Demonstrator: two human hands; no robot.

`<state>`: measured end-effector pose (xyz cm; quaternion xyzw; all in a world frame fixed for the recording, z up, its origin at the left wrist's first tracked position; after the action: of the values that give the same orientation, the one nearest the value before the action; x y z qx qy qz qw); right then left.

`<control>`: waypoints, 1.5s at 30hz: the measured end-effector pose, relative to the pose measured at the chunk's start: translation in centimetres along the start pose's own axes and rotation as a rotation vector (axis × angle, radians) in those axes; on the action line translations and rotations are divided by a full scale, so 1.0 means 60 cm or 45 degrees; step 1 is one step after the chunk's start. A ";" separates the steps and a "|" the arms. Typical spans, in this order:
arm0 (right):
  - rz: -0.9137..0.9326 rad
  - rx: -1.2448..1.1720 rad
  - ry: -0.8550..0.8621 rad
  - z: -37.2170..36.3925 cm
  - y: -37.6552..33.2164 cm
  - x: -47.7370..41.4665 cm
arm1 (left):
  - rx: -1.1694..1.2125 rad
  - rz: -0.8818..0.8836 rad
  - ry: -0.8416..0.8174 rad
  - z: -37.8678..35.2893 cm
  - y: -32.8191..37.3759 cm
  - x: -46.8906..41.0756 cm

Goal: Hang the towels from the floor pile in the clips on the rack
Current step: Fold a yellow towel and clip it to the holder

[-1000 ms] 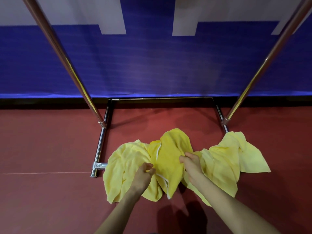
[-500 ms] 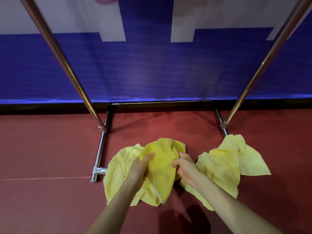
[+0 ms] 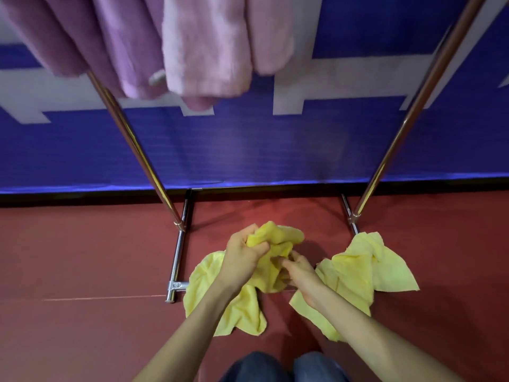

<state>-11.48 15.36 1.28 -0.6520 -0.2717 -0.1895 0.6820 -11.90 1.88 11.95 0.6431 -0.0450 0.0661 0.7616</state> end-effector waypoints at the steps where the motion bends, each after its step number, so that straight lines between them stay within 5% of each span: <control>1: 0.041 0.039 0.026 0.004 -0.028 0.021 | 0.005 -0.012 0.017 0.007 0.037 0.008; 6: 0.286 0.267 0.247 0.027 -0.218 0.166 | -0.028 -0.106 -0.006 0.047 0.247 0.052; 12: 0.470 0.449 0.208 0.001 -0.451 0.352 | 0.022 -0.118 0.146 0.125 0.515 0.112; 25: 0.791 0.548 0.072 -0.066 -0.801 0.667 | -0.147 -0.405 -0.130 0.240 0.953 0.228; 31: 0.775 0.537 -0.165 -0.091 -0.870 0.718 | -0.208 -0.493 -0.198 0.272 1.022 0.244; 36: 0.809 0.915 -0.101 -0.086 -0.899 0.716 | -0.165 -0.520 -0.157 0.278 1.055 0.254; 40: 0.843 0.741 0.048 -0.052 -0.933 0.714 | -0.144 -0.505 -0.275 0.275 1.041 0.277; 43: 0.871 0.582 0.050 -0.040 -0.944 0.722 | 0.133 -0.256 -0.250 0.275 1.006 0.257; 45: 0.955 0.518 0.012 -0.037 -0.951 0.734 | 0.307 0.135 -0.084 0.267 0.964 0.220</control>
<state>-11.80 12.91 73.35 -0.5571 -0.0443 0.1263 0.8196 -7.77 -3.83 73.00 0.7285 -0.0957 0.0901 0.6723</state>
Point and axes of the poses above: each hand's wrist, its own x-axis away from the middle knuckle, its own z-axis out of the back of the hand, y = z × x, the point moved 7 cm from there along -x, towards the middle knuckle, and after that the axes turned 3 degrees about -x, right-handed, at the moved point
